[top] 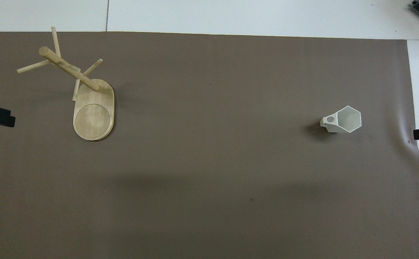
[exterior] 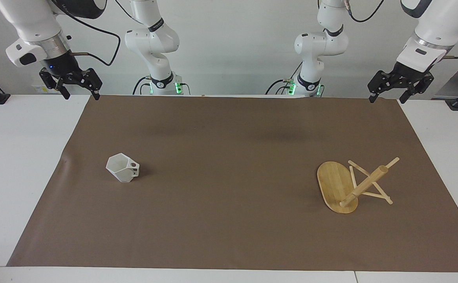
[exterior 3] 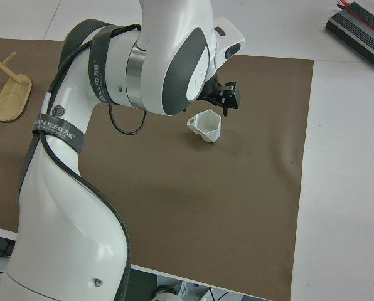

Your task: Hang cup on rack

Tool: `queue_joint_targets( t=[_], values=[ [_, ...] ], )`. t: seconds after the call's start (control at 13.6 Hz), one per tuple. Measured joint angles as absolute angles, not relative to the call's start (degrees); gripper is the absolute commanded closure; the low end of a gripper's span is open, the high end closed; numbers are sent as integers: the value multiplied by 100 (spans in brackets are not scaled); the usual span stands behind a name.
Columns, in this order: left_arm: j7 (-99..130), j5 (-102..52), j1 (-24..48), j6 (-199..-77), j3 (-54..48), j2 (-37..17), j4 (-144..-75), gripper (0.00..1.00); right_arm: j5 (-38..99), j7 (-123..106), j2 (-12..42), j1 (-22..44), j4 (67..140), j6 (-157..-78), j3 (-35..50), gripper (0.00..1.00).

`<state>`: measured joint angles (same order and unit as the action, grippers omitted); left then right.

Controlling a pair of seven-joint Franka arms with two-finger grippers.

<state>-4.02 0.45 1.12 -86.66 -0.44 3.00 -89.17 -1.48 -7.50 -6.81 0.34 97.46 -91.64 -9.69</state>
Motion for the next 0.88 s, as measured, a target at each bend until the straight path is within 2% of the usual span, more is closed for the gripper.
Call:
queue_joint_targets(
  t=[0.52, 0.88],
  values=[
    [-402, 45, 112, -8666, -44, 301, -8918, 0, -147, -750, -689, 34, 9819, -9239, -966, 0],
    [-402, 45, 112, -8666, -43, 302, -8919, 0, -146, -750, -741, 34, 10712, -10331, -966, 0]
  ],
)
